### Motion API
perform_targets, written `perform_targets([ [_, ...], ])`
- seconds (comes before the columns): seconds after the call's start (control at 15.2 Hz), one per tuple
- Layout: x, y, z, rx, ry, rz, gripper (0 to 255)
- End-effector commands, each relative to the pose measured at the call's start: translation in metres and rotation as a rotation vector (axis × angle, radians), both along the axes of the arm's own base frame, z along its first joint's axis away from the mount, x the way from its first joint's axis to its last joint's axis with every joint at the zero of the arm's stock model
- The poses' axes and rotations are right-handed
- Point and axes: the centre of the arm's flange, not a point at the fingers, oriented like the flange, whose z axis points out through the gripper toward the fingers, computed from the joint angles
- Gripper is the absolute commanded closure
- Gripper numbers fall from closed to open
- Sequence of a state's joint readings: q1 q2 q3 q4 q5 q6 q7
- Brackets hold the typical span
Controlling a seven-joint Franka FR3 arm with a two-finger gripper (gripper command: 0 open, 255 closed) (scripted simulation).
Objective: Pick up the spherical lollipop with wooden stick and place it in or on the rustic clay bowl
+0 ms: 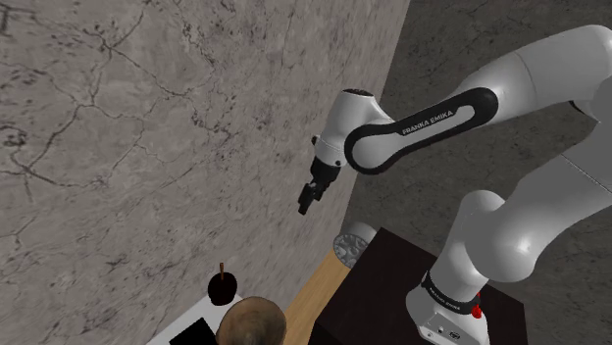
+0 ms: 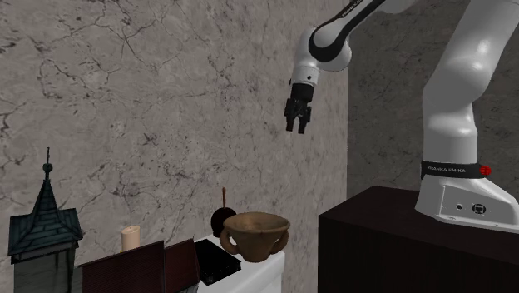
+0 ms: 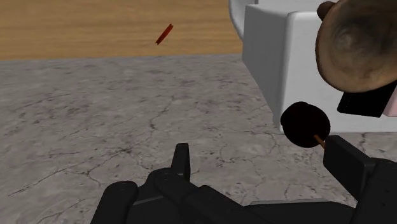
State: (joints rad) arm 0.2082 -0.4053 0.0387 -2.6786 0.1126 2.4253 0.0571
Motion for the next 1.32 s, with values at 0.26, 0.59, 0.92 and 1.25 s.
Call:
perform_targets([
  [0.26, 0.027, 0.040, -0.056, 0.044, -0.063, 0.059, 0],
  [0.59, 0.050, 0.077, -0.099, 0.080, -0.111, 0.108, 0],
  [0.92, 0.074, 0.116, -0.140, 0.115, -0.160, 0.157, 0],
  [1.25, 0.097, 0.157, -0.177, 0.151, -0.209, 0.206, 0],
])
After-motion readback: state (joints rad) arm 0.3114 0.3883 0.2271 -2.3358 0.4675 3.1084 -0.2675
